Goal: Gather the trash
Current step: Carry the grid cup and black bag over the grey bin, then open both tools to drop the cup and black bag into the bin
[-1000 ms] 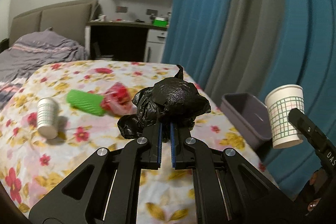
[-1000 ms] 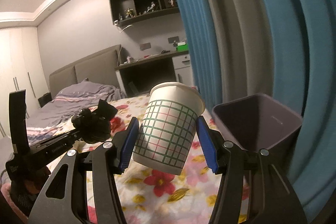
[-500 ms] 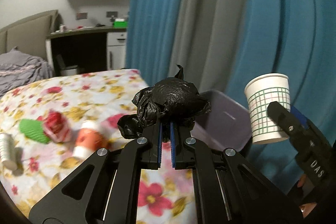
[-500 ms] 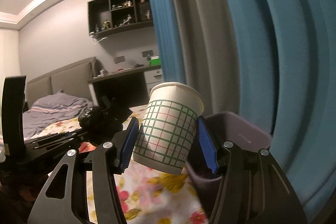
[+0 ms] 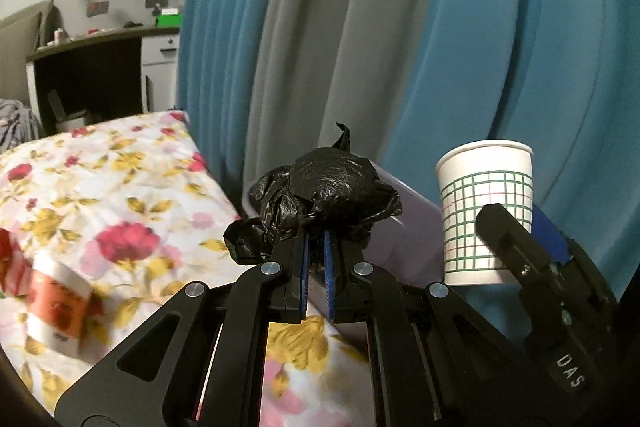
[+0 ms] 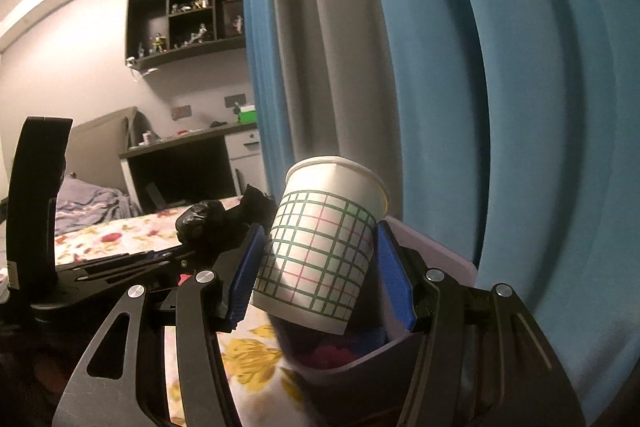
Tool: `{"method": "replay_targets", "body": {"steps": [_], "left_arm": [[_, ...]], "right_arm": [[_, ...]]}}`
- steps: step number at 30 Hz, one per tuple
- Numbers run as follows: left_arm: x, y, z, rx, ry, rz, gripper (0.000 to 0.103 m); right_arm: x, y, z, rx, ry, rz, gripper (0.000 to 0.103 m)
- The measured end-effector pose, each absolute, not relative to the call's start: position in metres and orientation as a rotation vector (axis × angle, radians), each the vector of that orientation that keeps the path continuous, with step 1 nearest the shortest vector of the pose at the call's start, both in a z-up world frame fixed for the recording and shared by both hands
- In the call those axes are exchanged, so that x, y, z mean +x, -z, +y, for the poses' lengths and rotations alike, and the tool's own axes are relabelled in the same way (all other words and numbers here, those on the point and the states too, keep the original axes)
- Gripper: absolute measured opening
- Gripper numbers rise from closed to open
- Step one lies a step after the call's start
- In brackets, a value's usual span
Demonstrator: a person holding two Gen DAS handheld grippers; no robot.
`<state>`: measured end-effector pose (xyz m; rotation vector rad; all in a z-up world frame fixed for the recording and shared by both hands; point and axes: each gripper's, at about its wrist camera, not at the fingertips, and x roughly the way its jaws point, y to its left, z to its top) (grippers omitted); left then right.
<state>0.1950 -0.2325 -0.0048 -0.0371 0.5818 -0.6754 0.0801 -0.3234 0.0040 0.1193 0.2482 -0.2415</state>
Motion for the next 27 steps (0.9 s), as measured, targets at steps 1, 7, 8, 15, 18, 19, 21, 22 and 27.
{"method": "replay_targets", "body": {"steps": [1,7,8,15,18,19,21,22,27], "left_arm": [[0.199,0.008,-0.238,-0.034,0.685,0.59,0.006],[0.212,0.02,-0.26,-0.025,0.713,0.636,0.006],[0.215,0.022,-0.263,-0.026,0.715,0.643,0.006],[0.224,0.035,-0.278,-0.031,0.73,0.685,0.006],[0.228,0.038,-0.278,-0.047,0.741,0.702,0.006],[0.228,0.039,-0.278,-0.05,0.743,0.708,0.006],[0.23,0.042,-0.279,-0.056,0.745,0.717,0.006],[0.231,0.043,-0.279,-0.064,0.751,0.725,0.006],[0.236,0.048,-0.284,-0.067,0.764,0.747,0.006]], "right_arm": [[0.082,-0.002,-0.325,0.12,0.246,0.254,0.055],[0.091,0.006,-0.332,0.116,0.266,0.28,0.056],[0.092,0.007,-0.334,0.118,0.268,0.282,0.056],[0.101,0.016,-0.343,0.123,0.278,0.312,0.056],[0.109,0.017,-0.345,0.122,0.288,0.321,0.056],[0.11,0.018,-0.346,0.123,0.289,0.323,0.056],[0.112,0.02,-0.348,0.123,0.293,0.327,0.056],[0.113,0.021,-0.349,0.125,0.296,0.329,0.056],[0.117,0.023,-0.35,0.13,0.306,0.337,0.056]]}}
